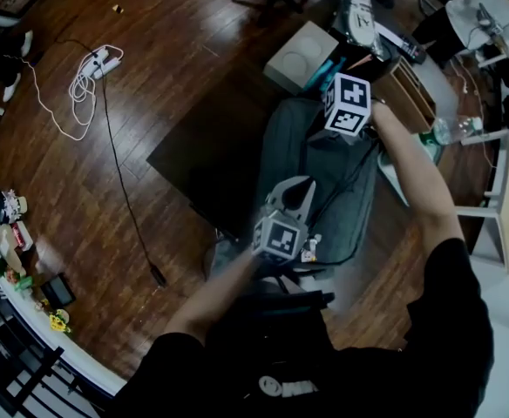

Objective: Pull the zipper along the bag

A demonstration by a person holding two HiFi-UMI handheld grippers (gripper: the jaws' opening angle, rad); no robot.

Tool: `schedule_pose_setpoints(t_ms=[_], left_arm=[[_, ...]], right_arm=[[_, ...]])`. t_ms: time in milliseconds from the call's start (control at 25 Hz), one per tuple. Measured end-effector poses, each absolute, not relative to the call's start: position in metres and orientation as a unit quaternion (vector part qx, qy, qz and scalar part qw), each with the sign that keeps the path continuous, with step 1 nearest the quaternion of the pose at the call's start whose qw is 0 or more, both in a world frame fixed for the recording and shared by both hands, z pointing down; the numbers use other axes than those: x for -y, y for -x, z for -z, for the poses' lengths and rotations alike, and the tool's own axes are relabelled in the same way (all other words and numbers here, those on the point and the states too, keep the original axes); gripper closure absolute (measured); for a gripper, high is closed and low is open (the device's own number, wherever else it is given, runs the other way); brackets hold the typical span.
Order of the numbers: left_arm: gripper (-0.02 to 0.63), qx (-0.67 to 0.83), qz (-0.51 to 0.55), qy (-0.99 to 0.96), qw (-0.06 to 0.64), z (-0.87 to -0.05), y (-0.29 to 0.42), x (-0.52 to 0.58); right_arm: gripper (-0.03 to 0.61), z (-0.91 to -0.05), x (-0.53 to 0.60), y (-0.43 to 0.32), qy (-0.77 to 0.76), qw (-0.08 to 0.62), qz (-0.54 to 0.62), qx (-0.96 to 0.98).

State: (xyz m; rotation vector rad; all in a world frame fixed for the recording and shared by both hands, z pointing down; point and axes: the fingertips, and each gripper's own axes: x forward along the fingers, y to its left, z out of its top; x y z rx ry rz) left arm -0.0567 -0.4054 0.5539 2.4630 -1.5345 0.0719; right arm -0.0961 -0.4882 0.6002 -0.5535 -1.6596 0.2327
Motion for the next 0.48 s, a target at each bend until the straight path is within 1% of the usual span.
schedule_pose_setpoints(t_ms=[120, 200, 320, 480], left_arm=[[0.623, 0.522, -0.021, -0.844, 0.122, -0.554, 0.058, 0.405], [0.623, 0.518, -0.017, -0.846, 0.122, -0.553, 0.059, 0.405], [0.622, 0.518, -0.002, -0.846, 0.123, -0.551, 0.064, 0.403], [0.622, 0.552, 0.017, -0.820, 0.152, -0.553, 0.090, 0.389]], right_arm=[[0.547, -0.595, 0.484, 0.096, 0.242, 0.627, -0.116, 0.732], [0.558, -0.587, 0.482, 0.098, 0.232, 0.621, -0.098, 0.743], [0.560, -0.582, 0.477, 0.101, 0.195, 0.629, -0.014, 0.753], [0.560, -0.577, 0.469, 0.097, 0.140, 0.662, 0.078, 0.732]])
